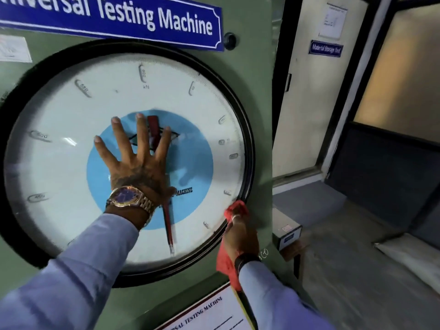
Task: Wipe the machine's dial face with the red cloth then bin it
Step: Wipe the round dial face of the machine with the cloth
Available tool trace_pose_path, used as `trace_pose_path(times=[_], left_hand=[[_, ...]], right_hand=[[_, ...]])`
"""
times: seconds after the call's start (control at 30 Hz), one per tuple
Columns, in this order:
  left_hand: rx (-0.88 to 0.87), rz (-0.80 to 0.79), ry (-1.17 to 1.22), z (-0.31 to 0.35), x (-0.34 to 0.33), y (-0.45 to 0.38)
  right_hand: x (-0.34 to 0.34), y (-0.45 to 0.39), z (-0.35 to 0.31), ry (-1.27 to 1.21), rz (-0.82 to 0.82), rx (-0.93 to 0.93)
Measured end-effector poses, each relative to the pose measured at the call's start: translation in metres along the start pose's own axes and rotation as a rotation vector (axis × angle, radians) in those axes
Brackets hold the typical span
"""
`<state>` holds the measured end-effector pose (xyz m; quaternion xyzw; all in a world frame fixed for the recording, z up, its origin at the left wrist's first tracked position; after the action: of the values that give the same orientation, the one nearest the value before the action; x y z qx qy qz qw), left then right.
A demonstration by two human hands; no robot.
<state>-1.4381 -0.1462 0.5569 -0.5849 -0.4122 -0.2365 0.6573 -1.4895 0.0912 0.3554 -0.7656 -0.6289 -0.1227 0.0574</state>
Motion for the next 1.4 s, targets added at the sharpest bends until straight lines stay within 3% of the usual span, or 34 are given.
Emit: trace_pose_path(times=[0.13, 0.27, 0.4, 0.53, 0.67, 0.83, 0.93, 1.17, 1.3, 1.4], left_hand=[[0.078, -0.042, -0.031, 0.017, 0.002, -0.007], [0.095, -0.033, -0.076, 0.039, 0.011, -0.028], [0.096, -0.053, -0.056, 0.047, 0.006, -0.035], [0.129, -0.102, -0.073, 0.052, 0.003, -0.036], [0.138, -0.131, -0.054, 0.054, 0.001, -0.040], [0.130, -0.129, -0.075, 0.055, 0.002, -0.039], [0.137, -0.135, -0.075, 0.055, 0.002, -0.038], [0.151, -0.151, -0.048, 0.052, -0.001, -0.037], [0.153, -0.118, -0.042, 0.050, -0.002, -0.037], [0.141, -0.093, -0.035, 0.047, -0.001, -0.036]], right_hand=[[-0.012, -0.016, 0.022, 0.180, -0.045, 0.032], [-0.016, -0.015, 0.027, 0.342, -0.155, 0.181], [0.021, -0.057, -0.029, 0.256, 0.029, 0.261], [0.025, -0.074, -0.048, 0.339, -0.020, 0.389], [0.012, -0.064, -0.008, 0.687, -0.018, 0.436], [0.033, -0.094, -0.089, 0.635, 0.066, 0.560], [0.035, -0.102, -0.135, 0.756, 0.093, 0.711], [0.048, -0.087, -0.100, 0.984, 0.126, 0.748], [0.050, -0.094, -0.169, 0.980, 0.238, 0.858], [0.047, -0.101, -0.210, 0.937, 0.235, 0.878]])
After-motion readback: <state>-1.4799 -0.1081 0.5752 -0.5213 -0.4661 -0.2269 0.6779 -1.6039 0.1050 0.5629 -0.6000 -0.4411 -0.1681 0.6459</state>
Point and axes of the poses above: each hand's wrist, its own y-axis away from the middle knuckle, its own x-axis out of the back of the hand, z = x × y, the point moved 9 cm from there along -y, towards the middle knuckle, and after that the axes turned 8 degrees about y, right-handed, at the moved point
